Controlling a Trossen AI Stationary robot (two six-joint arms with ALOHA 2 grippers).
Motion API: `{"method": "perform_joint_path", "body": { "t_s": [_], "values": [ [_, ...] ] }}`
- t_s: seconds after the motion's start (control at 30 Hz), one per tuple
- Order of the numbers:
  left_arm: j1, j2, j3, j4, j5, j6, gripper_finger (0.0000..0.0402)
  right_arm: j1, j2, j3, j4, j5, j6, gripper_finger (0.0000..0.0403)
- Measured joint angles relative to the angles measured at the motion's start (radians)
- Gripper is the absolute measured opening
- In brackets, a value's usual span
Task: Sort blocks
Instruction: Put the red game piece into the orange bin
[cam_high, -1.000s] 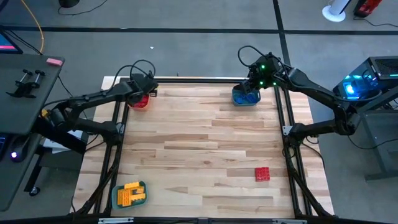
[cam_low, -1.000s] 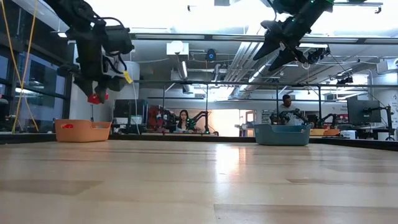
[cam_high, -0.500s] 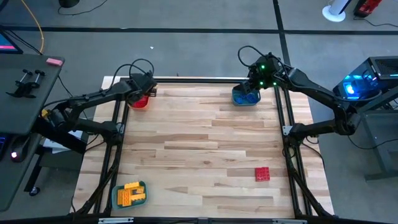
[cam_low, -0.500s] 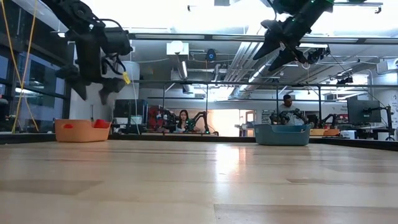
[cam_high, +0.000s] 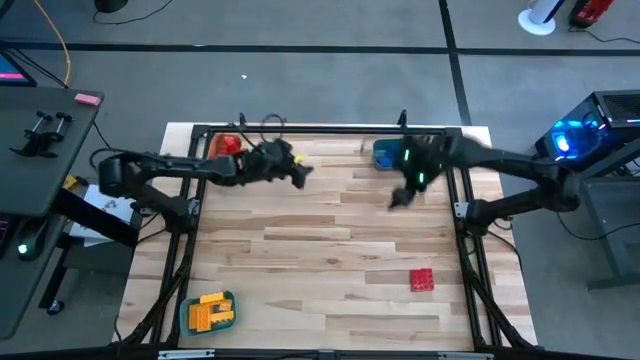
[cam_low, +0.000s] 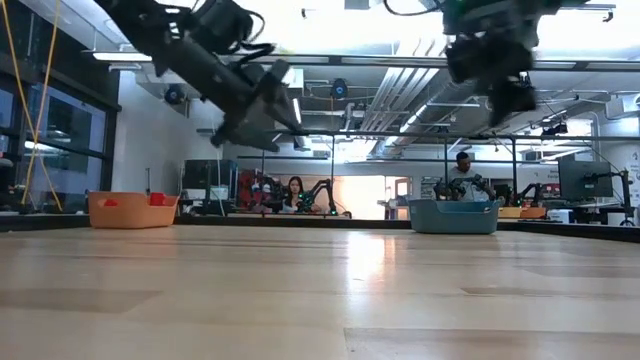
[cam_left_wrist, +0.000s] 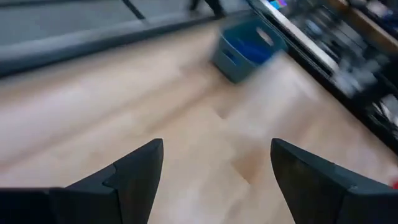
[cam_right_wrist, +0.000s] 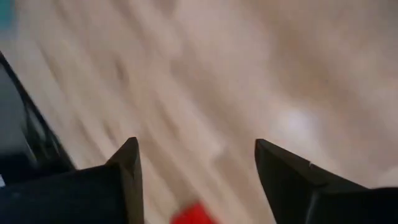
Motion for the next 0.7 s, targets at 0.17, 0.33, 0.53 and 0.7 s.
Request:
{"method": "perform_joint_path", "body": {
  "t_s": [0.17, 0.33, 0.53, 0.7],
  "values": [
    [0.003, 0.130, -0.001, 0.134, 0.278, -0.023, 0.0282, 0.374, -0.023, -0.192, 0.017, 0.004, 0.247, 0.0122],
    [0.035, 0.200, 0.000, 0.254, 0.460, -0.039, 0.0282, 0.737, -0.024, -0.290, 0.181, 0.004, 0.623, 0.0014],
    [0.086, 0.200, 0.000, 0.330, 0.459, -0.046, 0.0282, 0.971, 0.005, -0.294, 0.279, 0.112, 0.924, 0.0002],
    [0.127, 0.200, 0.001, 0.354, 0.460, -0.051, 0.0282, 1.025, 0.088, -0.295, 0.256, 0.114, 0.893, 0.0001]
  ]
}}
